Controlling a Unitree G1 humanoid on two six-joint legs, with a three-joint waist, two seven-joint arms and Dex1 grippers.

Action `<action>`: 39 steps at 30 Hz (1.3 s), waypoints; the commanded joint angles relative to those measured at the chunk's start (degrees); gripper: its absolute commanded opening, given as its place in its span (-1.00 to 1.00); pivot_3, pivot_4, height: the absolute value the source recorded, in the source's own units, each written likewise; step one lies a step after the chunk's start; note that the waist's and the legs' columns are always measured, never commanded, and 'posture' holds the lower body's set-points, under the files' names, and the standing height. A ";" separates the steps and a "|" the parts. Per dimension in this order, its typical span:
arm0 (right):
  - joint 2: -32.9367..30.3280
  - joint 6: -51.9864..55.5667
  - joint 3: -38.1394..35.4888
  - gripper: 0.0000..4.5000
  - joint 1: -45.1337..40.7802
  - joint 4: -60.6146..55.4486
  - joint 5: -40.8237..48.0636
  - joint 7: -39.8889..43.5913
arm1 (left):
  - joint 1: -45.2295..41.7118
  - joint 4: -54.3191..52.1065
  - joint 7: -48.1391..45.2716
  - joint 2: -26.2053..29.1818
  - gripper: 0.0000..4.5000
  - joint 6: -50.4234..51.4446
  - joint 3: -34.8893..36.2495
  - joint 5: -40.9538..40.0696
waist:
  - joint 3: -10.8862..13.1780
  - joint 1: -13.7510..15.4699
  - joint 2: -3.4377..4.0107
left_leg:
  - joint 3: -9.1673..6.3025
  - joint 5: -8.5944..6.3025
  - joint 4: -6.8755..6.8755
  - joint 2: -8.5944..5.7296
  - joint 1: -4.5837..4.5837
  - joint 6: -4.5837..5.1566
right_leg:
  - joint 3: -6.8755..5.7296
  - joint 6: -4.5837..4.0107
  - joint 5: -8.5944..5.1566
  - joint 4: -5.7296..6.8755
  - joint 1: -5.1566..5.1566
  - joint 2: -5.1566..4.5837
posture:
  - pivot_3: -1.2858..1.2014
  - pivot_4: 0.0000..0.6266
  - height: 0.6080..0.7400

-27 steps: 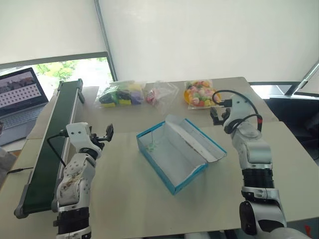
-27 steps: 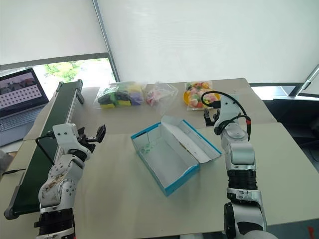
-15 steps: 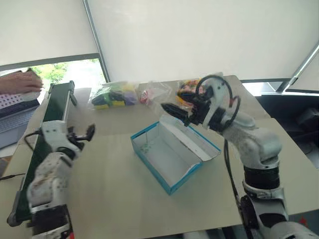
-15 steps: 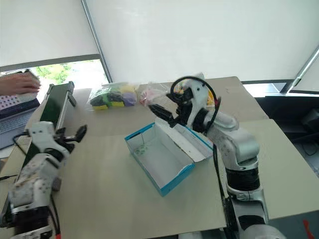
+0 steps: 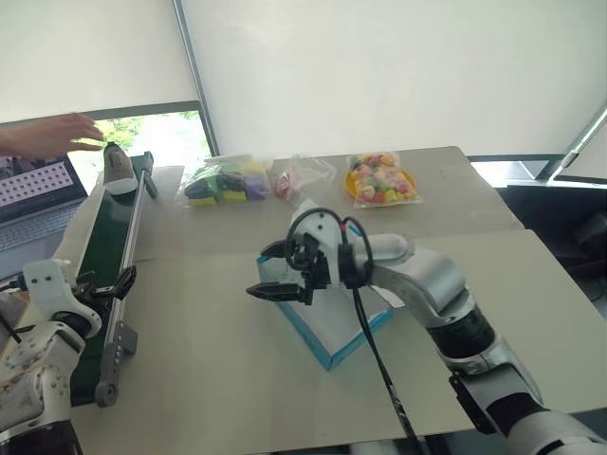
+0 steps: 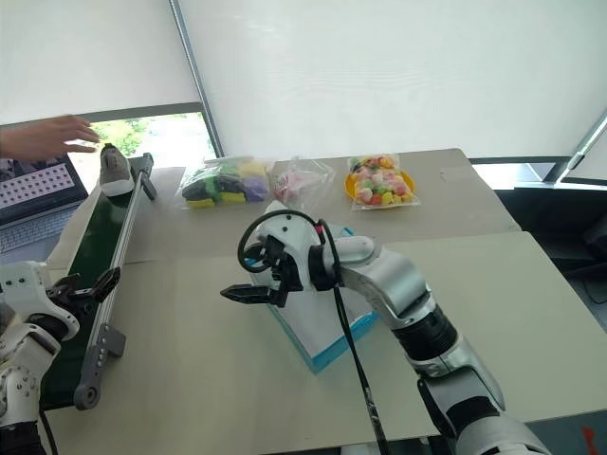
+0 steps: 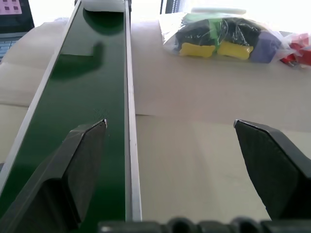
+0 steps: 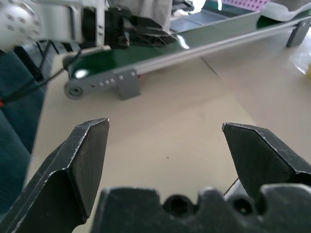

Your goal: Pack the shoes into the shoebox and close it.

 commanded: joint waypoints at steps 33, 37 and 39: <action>-0.30 2.71 -5.98 0.97 0.63 -4.48 0.03 0.64 | -10.71 0.76 17.92 0.24 1.00 12.06 -1.15 4.07 | -0.04 0.74 -0.08 | -1.47 0.47 -0.26 -1.13 -0.30 -0.83 | -0.46 0.02 0.01 0.09 0.00 -0.74 | 0.03 -0.52 -0.52; -0.54 3.17 -6.62 0.97 0.59 -4.93 -0.06 0.63 | -11.35 2.76 19.41 -0.54 1.00 13.46 -0.65 4.12 | -0.05 0.55 -0.09 | -1.53 0.47 -0.25 -1.21 -0.29 -0.83 | -0.44 0.02 0.01 0.10 -0.01 -0.76 | 0.03 -0.52 -0.52; -0.65 3.41 -7.08 0.97 0.48 -5.25 0.10 0.67 | -11.79 4.06 20.90 -1.13 1.00 14.92 -0.29 4.37 | -0.05 0.65 -0.09 | -1.57 0.47 -0.25 -1.23 -0.29 -0.83 | -0.44 0.02 0.01 0.10 -0.01 -0.76 | 0.03 -0.52 -0.52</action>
